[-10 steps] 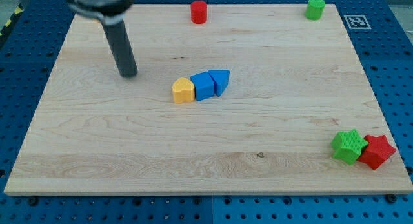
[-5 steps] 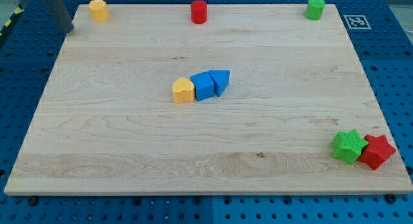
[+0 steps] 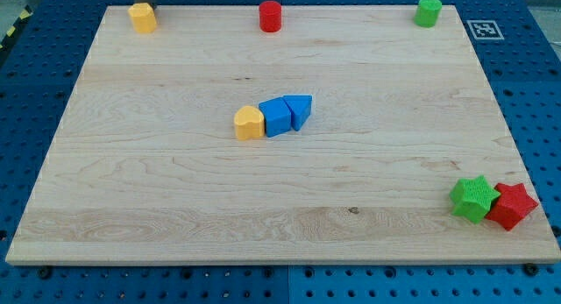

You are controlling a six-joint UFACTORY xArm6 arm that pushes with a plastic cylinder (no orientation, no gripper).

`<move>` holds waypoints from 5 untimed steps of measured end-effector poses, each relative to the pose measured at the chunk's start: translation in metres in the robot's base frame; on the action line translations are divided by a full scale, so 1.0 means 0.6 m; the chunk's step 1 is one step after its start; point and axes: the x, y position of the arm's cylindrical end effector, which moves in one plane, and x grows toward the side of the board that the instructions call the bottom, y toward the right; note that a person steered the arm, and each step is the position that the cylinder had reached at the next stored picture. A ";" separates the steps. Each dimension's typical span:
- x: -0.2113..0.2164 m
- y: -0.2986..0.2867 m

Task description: Nudge the yellow hexagon a bit down

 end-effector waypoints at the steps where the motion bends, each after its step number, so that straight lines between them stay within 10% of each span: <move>1: 0.000 -0.018; 5: 0.049 0.002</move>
